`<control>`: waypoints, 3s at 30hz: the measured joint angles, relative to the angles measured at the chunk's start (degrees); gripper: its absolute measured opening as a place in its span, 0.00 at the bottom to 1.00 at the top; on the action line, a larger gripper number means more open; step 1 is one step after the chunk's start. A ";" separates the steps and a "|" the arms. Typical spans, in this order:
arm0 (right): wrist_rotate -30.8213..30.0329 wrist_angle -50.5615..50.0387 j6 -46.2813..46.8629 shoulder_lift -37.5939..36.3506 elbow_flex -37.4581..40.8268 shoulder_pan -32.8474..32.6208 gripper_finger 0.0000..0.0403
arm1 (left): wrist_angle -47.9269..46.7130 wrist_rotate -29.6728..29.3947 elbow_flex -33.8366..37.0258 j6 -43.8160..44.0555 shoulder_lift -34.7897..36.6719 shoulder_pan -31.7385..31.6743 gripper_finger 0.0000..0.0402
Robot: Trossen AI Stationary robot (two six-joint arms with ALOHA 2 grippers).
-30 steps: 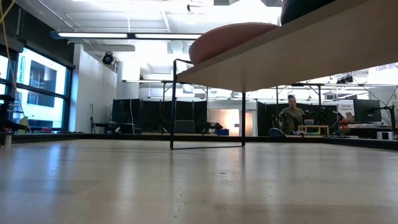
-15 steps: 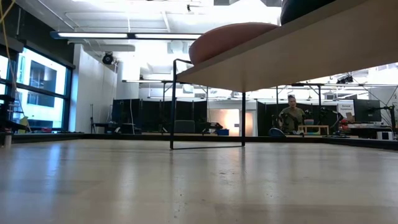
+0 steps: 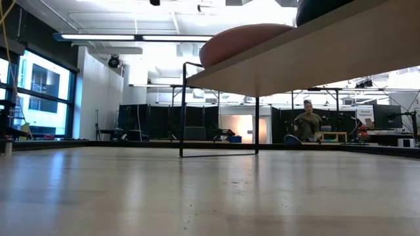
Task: Place and stack plates onto a shelf
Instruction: Return to Home Position
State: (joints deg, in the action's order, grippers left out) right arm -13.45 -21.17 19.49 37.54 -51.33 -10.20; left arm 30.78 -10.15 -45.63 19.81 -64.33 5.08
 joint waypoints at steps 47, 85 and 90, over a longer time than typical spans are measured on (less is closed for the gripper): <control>3.50 -5.09 -0.61 -7.23 0.04 0.00 0.01 | -0.10 -0.04 -0.07 -1.89 0.63 -0.61 0.37; 7.61 19.13 3.58 -36.76 37.65 0.02 0.00 | -0.09 -1.60 -0.07 -0.40 0.61 -0.61 0.37; 7.45 24.65 4.61 -36.85 41.96 1.25 0.00 | -0.17 -2.57 -0.07 -0.42 0.61 -0.61 0.37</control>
State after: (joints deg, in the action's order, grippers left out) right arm -6.00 3.48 24.09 0.68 -9.37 -8.94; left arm 30.61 -12.72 -45.69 19.40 -63.72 4.47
